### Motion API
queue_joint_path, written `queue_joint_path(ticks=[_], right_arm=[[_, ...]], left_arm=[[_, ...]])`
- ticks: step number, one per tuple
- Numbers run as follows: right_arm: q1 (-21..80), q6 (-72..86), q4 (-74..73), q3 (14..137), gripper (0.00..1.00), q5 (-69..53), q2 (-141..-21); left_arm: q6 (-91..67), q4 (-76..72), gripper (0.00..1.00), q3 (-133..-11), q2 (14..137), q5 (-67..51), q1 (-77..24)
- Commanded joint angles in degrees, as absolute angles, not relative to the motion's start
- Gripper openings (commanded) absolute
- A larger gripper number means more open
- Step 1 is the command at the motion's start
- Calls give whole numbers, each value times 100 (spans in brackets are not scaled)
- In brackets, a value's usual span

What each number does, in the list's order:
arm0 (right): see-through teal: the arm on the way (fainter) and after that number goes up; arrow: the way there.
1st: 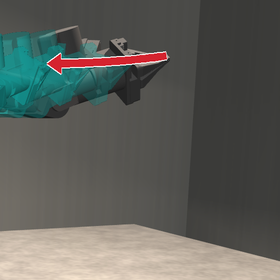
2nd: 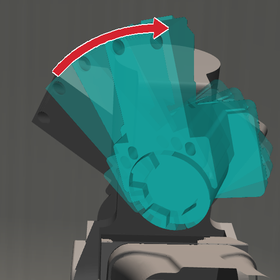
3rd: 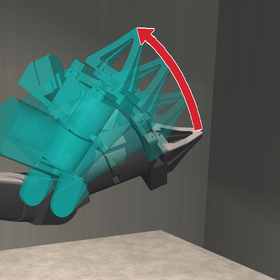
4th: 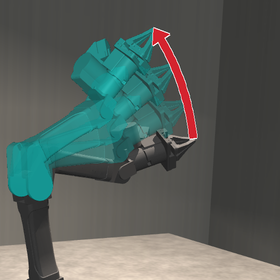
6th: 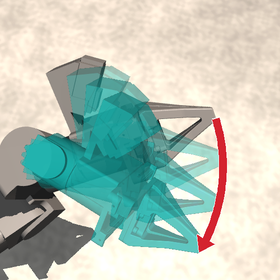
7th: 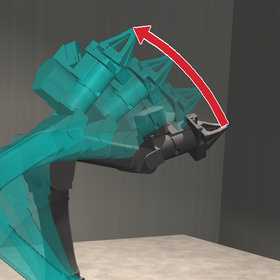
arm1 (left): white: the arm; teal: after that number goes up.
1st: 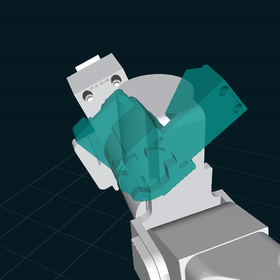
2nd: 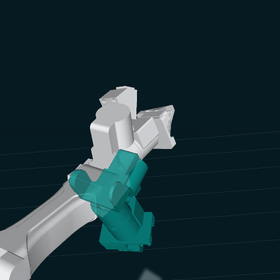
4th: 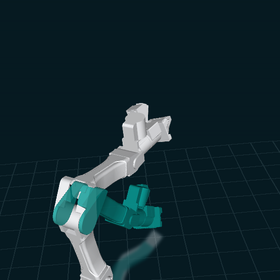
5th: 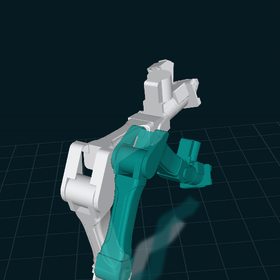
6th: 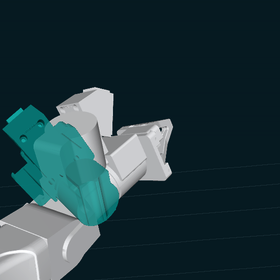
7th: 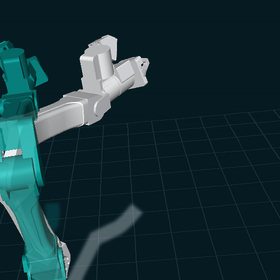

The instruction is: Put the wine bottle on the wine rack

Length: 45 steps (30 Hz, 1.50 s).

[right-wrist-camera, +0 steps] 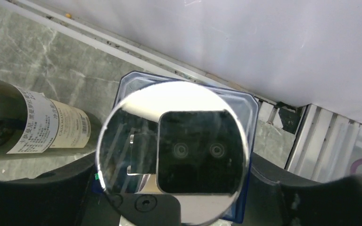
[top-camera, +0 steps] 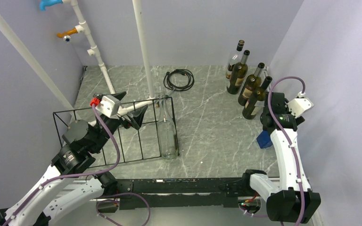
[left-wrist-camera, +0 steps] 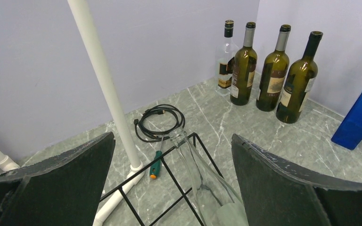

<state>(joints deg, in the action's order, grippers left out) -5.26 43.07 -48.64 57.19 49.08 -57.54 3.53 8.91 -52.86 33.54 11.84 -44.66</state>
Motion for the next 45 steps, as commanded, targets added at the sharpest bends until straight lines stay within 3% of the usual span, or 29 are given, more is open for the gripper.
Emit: queue_joint_path(ticks=[1, 6, 10, 11, 29, 36, 45], right_arm=[[-536, 4174, -4422, 5624, 50, 4771, -5432], [-509, 3953, -4488, 5611, 29, 4377, -5140], [-492, 3654, -4657, 5768, 1, 3883, -4986], [-492, 3561, -4711, 5842, 0, 3730, -4957], [-492, 1811, -3400, 6274, 0, -2016, -4188], [-492, 2562, -2962, 6840, 0, -3551, -4405], [-492, 3961, -2262, 6971, 0, -4289, -4573]], left_arm=[[237, 763, 100, -5395, 3389, 1108, -4447], [216, 797, 100, -5423, 3407, 1121, -4443], [179, 785, 99, -5421, 3376, 1130, -4445], [142, 816, 100, -5441, 3376, 1147, -4443], [-487, 870, 99, -5478, 3466, 824, -4253], [-951, 820, 99, -5882, 3997, -777, -3986], [-1905, 1171, 99, -7616, 5755, -2568, -3989]])
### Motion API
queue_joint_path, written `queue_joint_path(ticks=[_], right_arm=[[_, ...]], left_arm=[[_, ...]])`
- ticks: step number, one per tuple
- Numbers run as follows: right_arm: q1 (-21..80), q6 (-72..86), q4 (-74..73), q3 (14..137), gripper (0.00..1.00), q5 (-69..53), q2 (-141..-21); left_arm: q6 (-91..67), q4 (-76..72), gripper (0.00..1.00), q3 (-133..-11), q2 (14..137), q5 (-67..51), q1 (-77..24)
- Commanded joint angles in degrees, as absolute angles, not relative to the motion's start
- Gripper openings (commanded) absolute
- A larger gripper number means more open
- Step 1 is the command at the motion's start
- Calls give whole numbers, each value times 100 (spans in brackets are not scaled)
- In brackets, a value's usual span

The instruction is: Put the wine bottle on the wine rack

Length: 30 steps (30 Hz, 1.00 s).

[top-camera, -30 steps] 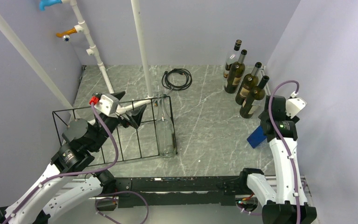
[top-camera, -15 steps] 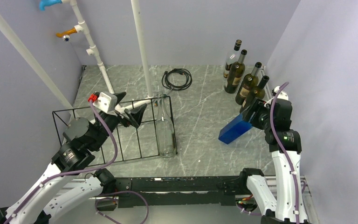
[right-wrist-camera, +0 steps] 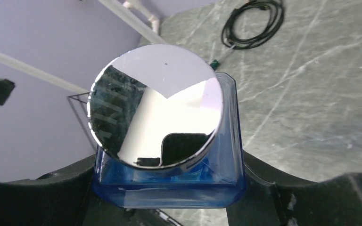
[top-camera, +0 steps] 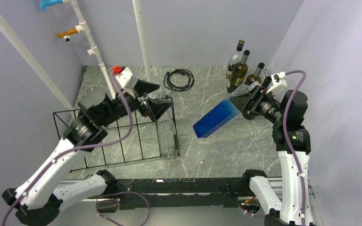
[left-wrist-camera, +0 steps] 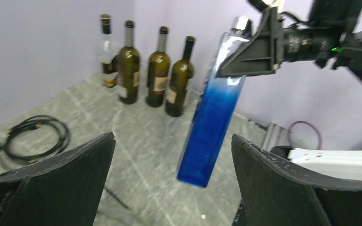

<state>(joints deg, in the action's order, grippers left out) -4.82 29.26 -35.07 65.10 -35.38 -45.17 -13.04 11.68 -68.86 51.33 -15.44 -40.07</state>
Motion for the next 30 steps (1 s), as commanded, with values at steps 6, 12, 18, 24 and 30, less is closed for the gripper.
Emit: queue_joint_path(ticks=[6, 12, 18, 24, 30], right_arm=[[-443, 4791, -1861, 6794, 0, -4627, -4703], [-44, 4897, -2195, 6677, 0, -4309, -4604], [1094, 4993, -2439, 6339, 0, -3439, -4631], [1710, 5139, -2373, 6124, 0, -2947, -4627], [1995, 5204, -2179, 6047, 0, -2829, -4822]], left_arm=[[-1936, 1362, 100, -8308, 6585, -2590, -4357], [-1433, 1723, 99, -7952, 6688, -1640, -4959], [-1054, 1879, 100, -7932, 6856, -734, -5546], [-927, 2188, 100, -8112, 7266, -324, -6030], [-923, 2374, 100, -8184, 7591, -48, -6304]])
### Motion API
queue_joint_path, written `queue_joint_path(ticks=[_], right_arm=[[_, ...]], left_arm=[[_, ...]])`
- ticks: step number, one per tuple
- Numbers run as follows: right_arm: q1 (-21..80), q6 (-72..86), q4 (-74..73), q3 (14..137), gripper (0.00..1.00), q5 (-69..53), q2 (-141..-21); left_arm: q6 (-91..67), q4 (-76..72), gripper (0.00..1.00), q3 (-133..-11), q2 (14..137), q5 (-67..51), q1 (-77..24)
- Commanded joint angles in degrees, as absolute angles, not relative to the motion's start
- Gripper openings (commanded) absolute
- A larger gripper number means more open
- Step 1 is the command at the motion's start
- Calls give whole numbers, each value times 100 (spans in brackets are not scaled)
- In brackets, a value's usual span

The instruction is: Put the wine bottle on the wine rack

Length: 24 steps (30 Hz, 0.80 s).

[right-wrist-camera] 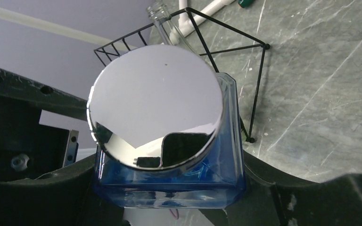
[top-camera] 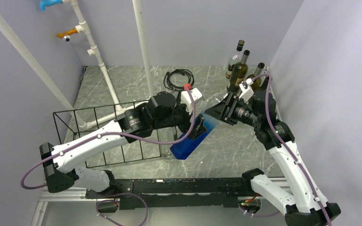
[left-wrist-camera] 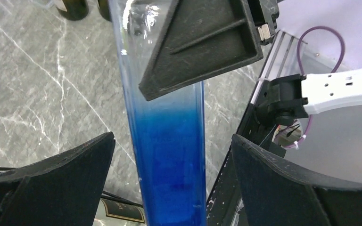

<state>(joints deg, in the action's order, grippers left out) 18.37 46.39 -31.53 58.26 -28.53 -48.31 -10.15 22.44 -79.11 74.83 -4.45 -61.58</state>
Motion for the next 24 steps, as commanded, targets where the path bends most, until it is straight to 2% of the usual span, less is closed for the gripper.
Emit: queue_joint_path(ticks=[1, 6, 10, 19, 24], right_arm=[[2043, 5196, -2181, 6069, 0, -2774, -4849], [2234, 5254, -2088, 6160, 0, -2673, -4998], [2439, 5344, -1936, 6129, 0, -2579, -5094], [2941, 5405, -1792, 6230, 0, -2313, -5287], [3090, 5451, -1608, 6261, 0, -2312, -5359]], left_arm=[[-935, 2452, 99, -8198, 7654, 66, -6328], [-1023, 2555, 99, -8139, 7828, 642, -6357], [-948, 2550, 93, -8106, 7832, 853, -6363], [-871, 2627, 84, -8179, 7937, 781, -6372], [-812, 2618, 83, -8060, 7822, 731, -6379]])
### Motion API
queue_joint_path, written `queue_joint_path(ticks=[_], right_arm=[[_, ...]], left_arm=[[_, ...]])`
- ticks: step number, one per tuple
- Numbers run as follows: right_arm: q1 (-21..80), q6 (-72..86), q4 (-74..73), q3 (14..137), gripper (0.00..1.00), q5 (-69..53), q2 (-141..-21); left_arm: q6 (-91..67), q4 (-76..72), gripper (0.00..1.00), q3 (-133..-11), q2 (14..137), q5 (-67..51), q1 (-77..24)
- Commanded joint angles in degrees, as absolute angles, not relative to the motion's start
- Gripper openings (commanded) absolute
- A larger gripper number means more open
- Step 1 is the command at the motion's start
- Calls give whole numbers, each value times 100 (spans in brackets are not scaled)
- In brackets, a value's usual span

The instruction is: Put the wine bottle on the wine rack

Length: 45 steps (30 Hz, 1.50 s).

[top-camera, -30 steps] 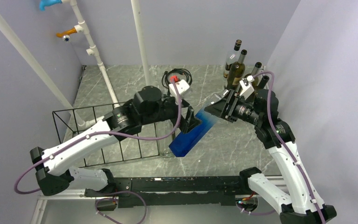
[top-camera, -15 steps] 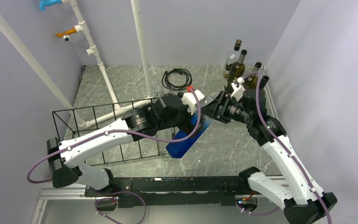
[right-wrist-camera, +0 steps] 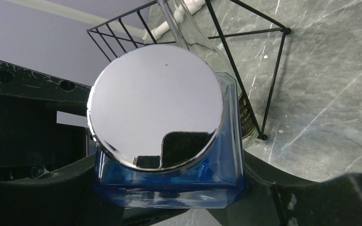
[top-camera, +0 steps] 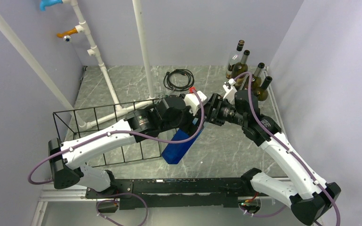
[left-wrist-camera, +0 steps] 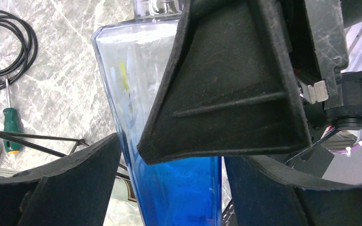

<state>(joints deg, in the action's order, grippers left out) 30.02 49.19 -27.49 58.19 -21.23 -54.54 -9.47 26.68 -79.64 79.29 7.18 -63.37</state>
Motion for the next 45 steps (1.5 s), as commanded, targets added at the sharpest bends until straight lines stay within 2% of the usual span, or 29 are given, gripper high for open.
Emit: queue_joint_path(ticks=[1, 5, 9, 14, 17, 18, 19, 21, 36, 45], right_arm=[[3112, 5449, -1587, 6285, 0, -2312, -5365], [3160, 5464, -1482, 6345, 0, -2323, -5387], [3182, 5511, -1334, 6345, 0, -2376, -5363], [3189, 5497, -1190, 6318, 0, -2416, -5304], [3189, 5445, -1155, 6276, 0, -2389, -5305], [3190, 5424, -1166, 6278, 2, -2368, -5323], [3190, 5388, -1170, 6288, 6, -2364, -5365], [3186, 5343, -1202, 6336, 15, -2375, -5449], [3199, 5222, -577, 6875, 99, -2753, -5975], [3197, 4904, -1014, 7344, 100, -2227, -5872]], left_arm=[[-797, 2619, 84, -8034, 7808, 730, -6381], [-753, 2639, 85, -7957, 7763, 721, -6381], [-693, 2615, 71, -7893, 7681, 709, -6381], [-552, 2531, 46, -7790, 7521, 836, -6381], [-440, 2427, 14, -7690, 7362, 1011, -6381], [-402, 2397, 6, -7653, 7292, 1090, -6381], [-366, 2365, 2, -7610, 7219, 1161, -6381], [-289, 2242, 0, -7518, 7034, 1295, -6381], [215, 1613, 0, -6890, 5824, 2615, -6365], [-269, 1458, 0, -6654, 5392, 3159, -6044]])
